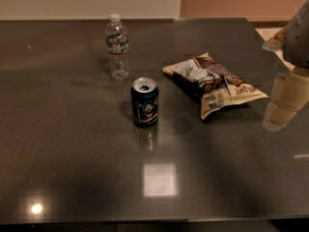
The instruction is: Knock pepsi can over
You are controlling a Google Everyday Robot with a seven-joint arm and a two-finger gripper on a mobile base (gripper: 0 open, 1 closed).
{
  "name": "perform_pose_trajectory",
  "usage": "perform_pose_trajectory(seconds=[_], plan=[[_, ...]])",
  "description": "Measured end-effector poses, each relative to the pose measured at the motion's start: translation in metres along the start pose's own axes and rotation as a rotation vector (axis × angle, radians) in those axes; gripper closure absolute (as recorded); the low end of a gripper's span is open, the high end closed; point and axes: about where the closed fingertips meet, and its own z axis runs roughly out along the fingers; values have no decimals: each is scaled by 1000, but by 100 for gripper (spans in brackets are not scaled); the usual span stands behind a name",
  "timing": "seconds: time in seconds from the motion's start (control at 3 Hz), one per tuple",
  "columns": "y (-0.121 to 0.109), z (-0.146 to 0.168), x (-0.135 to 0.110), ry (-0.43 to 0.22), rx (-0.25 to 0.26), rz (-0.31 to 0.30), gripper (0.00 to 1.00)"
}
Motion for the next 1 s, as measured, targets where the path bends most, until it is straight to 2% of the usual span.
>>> perform_pose_trajectory(seconds=[0.67,1.0], plan=[[-3,2,-4,-19,-1,3,0],[-16,11,-18,-86,-28,17,0]])
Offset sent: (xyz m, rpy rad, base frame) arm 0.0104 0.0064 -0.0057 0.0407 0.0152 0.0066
